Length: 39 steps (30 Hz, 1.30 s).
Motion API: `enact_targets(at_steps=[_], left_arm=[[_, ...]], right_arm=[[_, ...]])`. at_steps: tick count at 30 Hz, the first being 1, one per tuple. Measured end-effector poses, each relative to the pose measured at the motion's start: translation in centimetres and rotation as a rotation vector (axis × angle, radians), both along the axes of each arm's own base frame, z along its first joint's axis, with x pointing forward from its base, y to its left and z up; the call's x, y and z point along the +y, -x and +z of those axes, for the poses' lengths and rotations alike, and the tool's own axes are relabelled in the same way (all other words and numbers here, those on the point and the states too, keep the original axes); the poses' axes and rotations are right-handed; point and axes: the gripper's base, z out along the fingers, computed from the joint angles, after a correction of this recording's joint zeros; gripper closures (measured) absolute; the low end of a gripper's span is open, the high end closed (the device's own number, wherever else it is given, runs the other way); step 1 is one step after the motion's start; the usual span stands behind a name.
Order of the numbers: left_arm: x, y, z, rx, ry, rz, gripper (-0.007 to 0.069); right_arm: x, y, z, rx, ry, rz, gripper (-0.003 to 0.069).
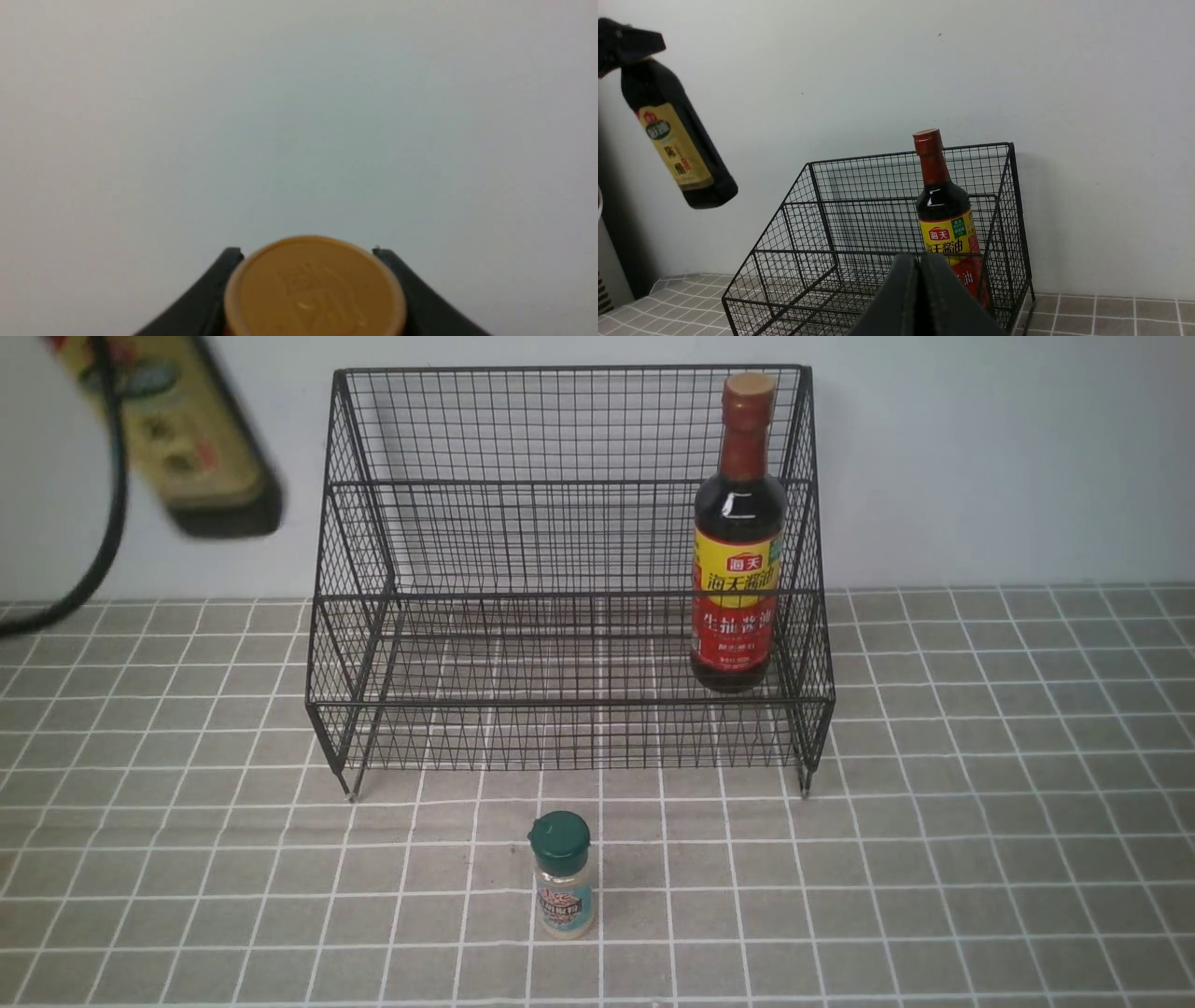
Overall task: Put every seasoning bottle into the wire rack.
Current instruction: Use the left arm to put the condiment bottle back on the shelf
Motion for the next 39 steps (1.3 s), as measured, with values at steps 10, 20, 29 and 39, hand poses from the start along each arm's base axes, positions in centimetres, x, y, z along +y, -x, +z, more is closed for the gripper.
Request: enact_targets(at_steps=[10,20,29,39], left_arm=[[-4.3,-5.9,-2.9,0.09,-0.012,-0.099,0.032],[-5.4,-10.0,-8.8,0.27,-0.045,-0.107,0.0321],[-5.9,-11.1,-13.2,0.539,-0.096,-0.136,0.0321],[-5.9,-10.8,-13.0,0.563,-0.101,-0.141,0.0286]], right_arm=[[0.0,0.0,0.0,-0.001,0.0,0.0,0.0671],[0.0,0.0,0.0,-0.001,0.0,0.0,0.0671],[0.0,0.0,0.0,0.0,-0.004,0.0,0.0671],[0.0,0.0,0.0,0.0,-0.004,0.0,0.0671]])
